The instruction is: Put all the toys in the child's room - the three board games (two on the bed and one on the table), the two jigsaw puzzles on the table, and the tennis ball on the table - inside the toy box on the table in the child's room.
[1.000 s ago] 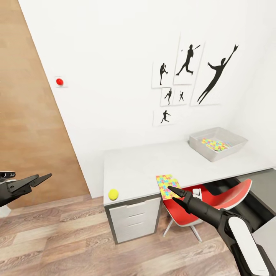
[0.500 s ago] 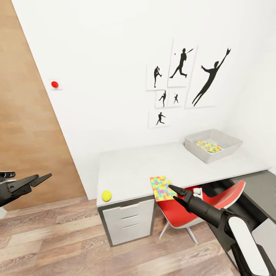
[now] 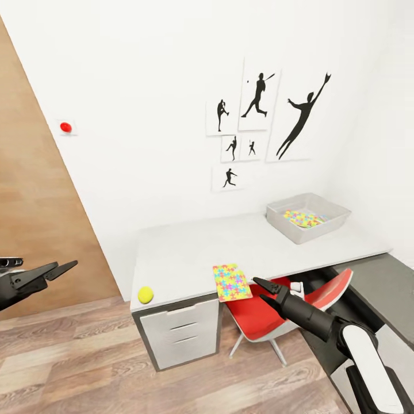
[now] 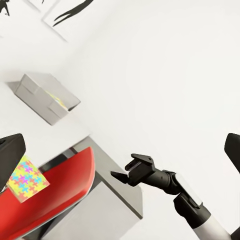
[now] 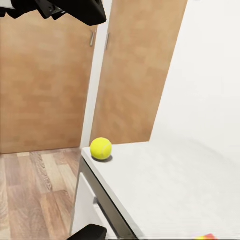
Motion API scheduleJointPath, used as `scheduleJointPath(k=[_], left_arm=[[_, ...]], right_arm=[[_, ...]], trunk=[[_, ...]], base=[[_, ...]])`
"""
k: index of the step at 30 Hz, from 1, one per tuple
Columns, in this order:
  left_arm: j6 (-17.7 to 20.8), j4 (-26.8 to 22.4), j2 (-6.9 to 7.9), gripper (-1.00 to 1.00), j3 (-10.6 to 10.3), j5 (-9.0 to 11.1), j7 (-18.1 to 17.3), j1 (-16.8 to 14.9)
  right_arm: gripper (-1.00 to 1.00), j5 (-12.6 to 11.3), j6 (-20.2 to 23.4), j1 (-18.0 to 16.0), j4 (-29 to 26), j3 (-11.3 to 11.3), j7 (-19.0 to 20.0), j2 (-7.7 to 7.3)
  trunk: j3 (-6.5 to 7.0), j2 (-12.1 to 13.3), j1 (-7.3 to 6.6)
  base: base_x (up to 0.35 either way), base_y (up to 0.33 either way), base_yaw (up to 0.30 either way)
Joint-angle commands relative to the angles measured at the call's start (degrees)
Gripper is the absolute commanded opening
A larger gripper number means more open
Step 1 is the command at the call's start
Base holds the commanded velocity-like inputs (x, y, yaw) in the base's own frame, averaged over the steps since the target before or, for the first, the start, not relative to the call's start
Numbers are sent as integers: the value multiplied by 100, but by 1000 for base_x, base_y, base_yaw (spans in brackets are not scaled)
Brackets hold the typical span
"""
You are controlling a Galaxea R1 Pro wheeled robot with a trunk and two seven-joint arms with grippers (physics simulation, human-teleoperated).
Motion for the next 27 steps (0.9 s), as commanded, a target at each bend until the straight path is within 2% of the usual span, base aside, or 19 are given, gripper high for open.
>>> scheduleJointPath(k=[1,8,19,23,27], left_arm=[[61,-2,2,100,2,-4,-21,-3],[61,-2,2,100,2,-4,-17,-2],[61,-10,-6,100,-7,-3,-11,-2],[63,-10,-7,100,-19,2,-2,-2],[68,-21,-21,100,-63,-99,13,-2]], right_arm=[[100,59,27,-7,3,-7,59,1],[100,59,27,-7,15,-7,62,1],[100,59,27,-7,16,-7,57,1],[100,59,27,-7,16,-7,56,1],[100,59,27,-7,18,-7,55,1]], trunk=[[-10,-12,3],[5,-12,3],[33,-12,3],[44,-12,3],[53,-12,3]], base=[[0,-10,-225],[0,-37,-263],[0,-257,-276],[0,-136,-277],[0,-31,-193]])
